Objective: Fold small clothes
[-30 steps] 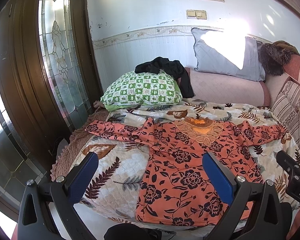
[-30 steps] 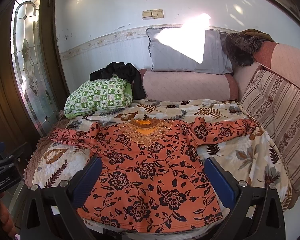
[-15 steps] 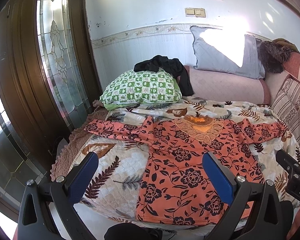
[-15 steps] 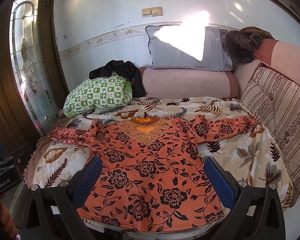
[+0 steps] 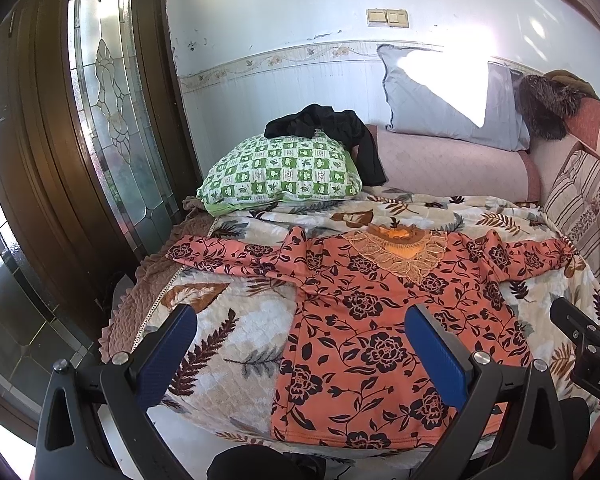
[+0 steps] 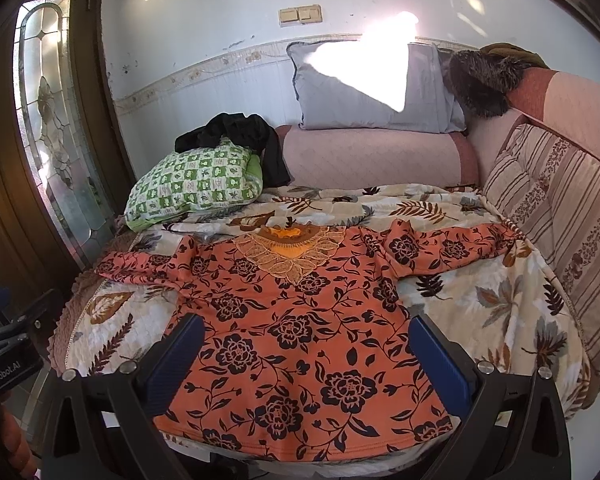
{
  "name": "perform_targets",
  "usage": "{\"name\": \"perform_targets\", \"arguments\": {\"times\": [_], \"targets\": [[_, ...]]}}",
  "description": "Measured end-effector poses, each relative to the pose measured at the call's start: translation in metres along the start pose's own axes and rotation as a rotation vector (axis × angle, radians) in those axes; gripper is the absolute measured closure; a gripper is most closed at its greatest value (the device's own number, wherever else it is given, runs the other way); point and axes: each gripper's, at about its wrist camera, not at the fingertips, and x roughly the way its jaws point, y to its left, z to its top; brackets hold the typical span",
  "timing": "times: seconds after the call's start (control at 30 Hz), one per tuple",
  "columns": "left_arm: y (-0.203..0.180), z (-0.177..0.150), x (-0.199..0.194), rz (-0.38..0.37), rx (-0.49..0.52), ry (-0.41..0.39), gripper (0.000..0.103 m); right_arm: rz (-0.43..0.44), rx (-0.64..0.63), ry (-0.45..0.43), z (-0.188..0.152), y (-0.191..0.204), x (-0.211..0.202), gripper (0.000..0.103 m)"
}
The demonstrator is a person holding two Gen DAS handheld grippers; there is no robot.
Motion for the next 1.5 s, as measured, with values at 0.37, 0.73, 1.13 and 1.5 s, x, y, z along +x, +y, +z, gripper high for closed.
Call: {"name": "perform_targets", "arguments": {"times": [0.37,0.73,1.13,1.5], "targets": [[-0.007,0.004,0.019,0.003,0.018,0.039,0.000,-0.002,0.016,0.029,-0.001,-0.006,0.017,0.000],[-0.034,0.010,0.179,-0.066,-0.001,0.298,0.000,-0.062,0.106,0.035,0.017,-0.082,0.092,0.000],[-0.092,0.026,0.306,-0.031,-0.106,0.207,0.000,0.063,0.763,-0.002,0.036,-0.368,0.266,0.000],[-0.115,0.009,0.370,-0.073,-0.064,0.275,0.000,-0.063,1.160,-0.046,0.013,-0.503,0.365,0.034]]}}
